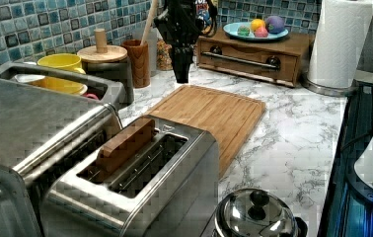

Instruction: Turn on the toaster.

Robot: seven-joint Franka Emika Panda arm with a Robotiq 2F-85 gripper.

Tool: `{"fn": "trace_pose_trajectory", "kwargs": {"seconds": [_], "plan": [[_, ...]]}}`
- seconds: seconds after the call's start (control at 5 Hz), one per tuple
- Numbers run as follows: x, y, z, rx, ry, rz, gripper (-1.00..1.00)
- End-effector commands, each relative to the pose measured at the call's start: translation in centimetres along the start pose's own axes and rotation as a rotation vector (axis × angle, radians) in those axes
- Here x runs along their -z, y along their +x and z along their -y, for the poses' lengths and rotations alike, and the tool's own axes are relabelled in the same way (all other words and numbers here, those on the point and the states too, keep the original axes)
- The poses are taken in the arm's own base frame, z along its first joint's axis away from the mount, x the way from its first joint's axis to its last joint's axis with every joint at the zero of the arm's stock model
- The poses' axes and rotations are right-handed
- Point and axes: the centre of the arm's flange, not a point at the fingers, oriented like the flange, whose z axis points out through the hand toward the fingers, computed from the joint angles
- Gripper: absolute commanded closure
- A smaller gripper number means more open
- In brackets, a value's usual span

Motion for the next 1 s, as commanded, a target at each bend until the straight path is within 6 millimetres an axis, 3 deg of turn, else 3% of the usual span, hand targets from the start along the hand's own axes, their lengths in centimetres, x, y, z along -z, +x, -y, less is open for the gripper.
{"fn": "trace_pose_trajectory", "kwargs": {"seconds": [0.2, 0.6, 1.0], "plan": [[-1.6, -4.8, 6.8, 0.225, 0.041, 0.061, 1.0], [-1.9, -7.2, 7.2, 0.267, 0.125, 0.021, 1.0], [-5.2, -6.8, 9.0, 0.261, 0.01, 0.087, 1.0]]}}
